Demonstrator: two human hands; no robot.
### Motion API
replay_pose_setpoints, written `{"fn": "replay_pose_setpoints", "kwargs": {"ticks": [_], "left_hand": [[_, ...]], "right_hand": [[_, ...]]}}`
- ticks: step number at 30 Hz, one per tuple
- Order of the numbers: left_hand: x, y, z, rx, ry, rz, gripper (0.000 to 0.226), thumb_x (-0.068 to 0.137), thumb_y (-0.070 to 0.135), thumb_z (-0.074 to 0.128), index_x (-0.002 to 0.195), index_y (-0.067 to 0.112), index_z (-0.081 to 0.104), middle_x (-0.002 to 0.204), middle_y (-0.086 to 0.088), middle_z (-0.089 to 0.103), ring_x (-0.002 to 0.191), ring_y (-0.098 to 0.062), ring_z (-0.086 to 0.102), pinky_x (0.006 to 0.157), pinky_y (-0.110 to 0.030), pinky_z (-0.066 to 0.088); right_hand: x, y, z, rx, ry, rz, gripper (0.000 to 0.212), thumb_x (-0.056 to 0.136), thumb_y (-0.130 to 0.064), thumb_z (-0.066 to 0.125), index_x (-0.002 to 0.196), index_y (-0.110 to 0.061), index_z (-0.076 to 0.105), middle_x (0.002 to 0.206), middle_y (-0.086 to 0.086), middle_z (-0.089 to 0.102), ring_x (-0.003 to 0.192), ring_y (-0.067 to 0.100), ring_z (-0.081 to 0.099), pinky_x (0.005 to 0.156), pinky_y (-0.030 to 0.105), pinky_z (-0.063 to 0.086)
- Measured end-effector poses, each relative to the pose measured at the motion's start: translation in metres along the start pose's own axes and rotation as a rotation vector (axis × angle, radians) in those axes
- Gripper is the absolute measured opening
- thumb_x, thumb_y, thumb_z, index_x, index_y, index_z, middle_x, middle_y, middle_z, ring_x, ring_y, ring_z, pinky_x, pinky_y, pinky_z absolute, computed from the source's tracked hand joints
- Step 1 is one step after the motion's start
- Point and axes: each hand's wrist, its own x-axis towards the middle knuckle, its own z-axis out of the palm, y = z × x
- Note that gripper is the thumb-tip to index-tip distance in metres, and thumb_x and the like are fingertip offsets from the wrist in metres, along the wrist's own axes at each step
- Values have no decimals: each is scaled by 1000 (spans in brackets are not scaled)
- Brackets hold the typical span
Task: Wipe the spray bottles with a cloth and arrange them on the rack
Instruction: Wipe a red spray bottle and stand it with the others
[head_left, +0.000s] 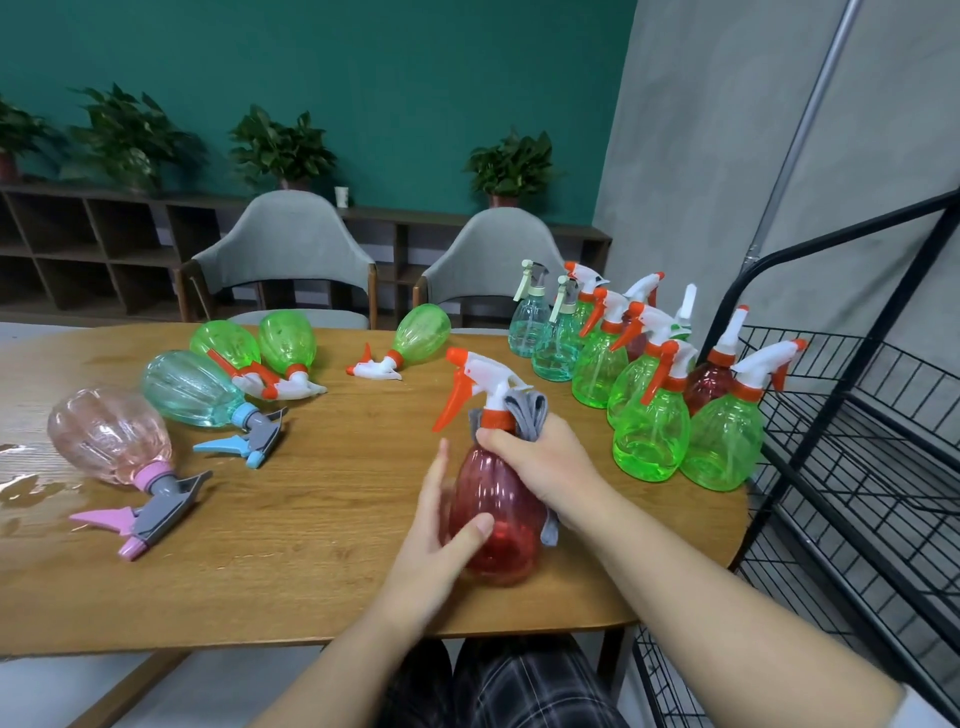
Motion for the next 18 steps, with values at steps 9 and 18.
{"fn": "replay_pose_setpoints", "kwargs": {"ticks": [9, 18], "left_hand": [[9, -17, -7, -77, 144, -129, 67, 66, 63, 66, 123, 69, 31, 134, 13, 54, 122, -6, 56, 114, -39, 38], [8, -14, -5, -95, 134, -130, 67, 85, 49, 64, 141, 47, 27, 131, 9, 57, 120, -8, 58, 109, -35, 42]], "right_hand": [[44, 30, -37, -335, 402, -60, 30, 85, -37, 69, 103, -16, 57, 94, -4, 63, 90, 18, 60, 75, 27, 44], [70, 34, -62, -841, 447, -71, 58, 79, -60, 63, 93, -6, 47, 94, 10, 52, 89, 29, 52, 69, 37, 41]]}}
